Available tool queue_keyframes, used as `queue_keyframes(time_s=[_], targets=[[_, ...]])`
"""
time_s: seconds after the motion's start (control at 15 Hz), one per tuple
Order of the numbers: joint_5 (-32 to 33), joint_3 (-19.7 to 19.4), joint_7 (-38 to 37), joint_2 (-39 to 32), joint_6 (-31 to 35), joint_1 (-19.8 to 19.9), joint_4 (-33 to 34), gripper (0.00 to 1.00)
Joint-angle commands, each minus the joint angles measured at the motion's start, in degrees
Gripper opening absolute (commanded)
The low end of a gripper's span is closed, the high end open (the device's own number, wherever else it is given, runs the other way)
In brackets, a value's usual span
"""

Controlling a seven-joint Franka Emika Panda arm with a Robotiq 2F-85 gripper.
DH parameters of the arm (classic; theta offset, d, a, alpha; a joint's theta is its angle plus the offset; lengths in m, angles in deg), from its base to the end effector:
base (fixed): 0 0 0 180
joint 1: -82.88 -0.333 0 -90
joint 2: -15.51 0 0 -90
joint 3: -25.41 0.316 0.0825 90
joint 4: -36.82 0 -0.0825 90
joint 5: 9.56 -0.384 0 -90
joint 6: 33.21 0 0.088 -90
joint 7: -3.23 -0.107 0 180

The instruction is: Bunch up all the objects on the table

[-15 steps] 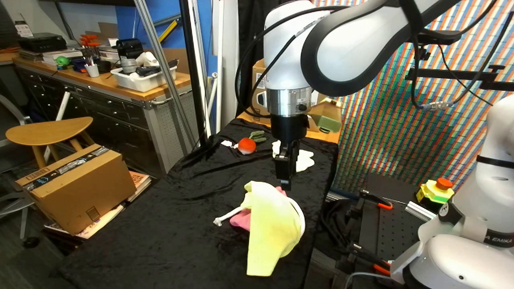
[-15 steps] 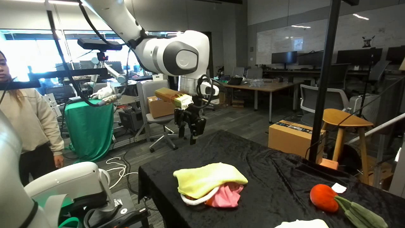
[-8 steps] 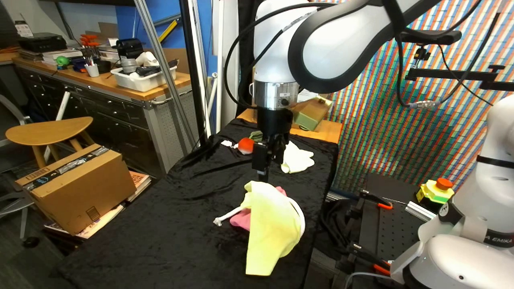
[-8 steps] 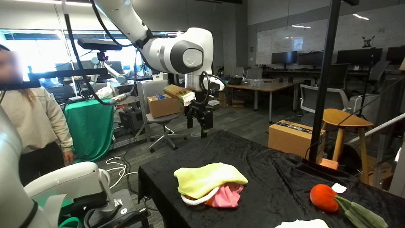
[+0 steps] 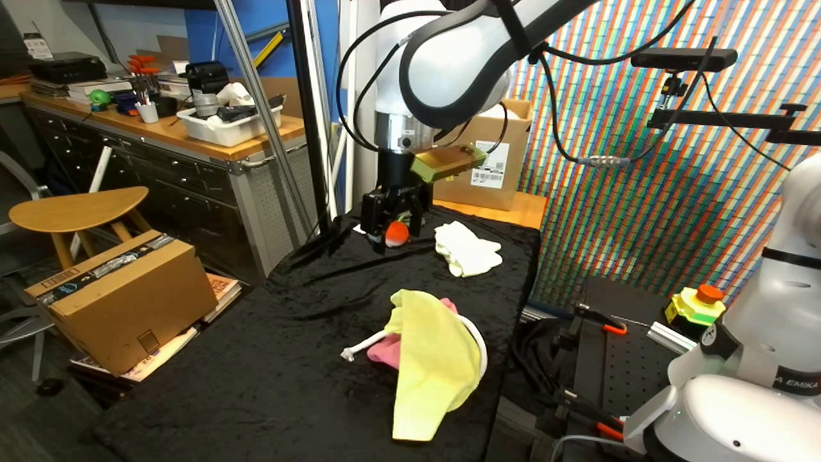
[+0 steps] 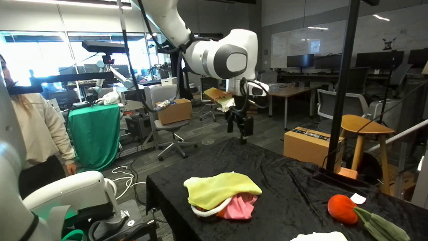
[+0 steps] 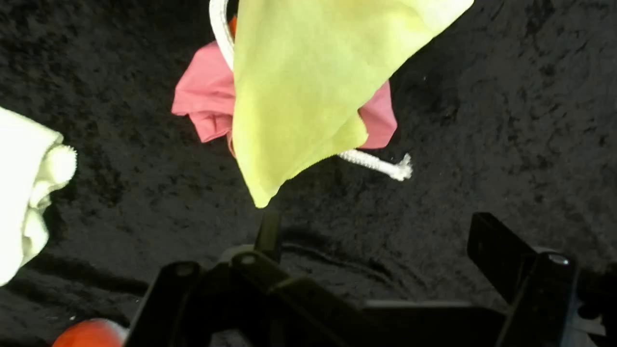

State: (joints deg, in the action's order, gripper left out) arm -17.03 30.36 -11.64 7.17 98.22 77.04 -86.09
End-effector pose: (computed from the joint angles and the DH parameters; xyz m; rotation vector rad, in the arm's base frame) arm 0.5487 0.1069 0.3363 -3.0236 0.2399 0.0325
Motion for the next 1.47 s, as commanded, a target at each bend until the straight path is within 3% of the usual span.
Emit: queue_keyframes(time_s=[0.0, 0.4, 0.8, 1.4], targets=[[0.2, -2.5, 0.3, -6.8, -1.1, 2.1, 8.2, 1.00], [0.9, -6.1, -0.8, -14.6, -1.1, 4.3, 15.2, 1.00], [0.5, -8.9, -3.9, -22.0, 3.2, 4.9, 19.8, 1.00], [0.4, -15.8, -19.5, -29.2, 21.7, 2.1, 19.8, 1.00]])
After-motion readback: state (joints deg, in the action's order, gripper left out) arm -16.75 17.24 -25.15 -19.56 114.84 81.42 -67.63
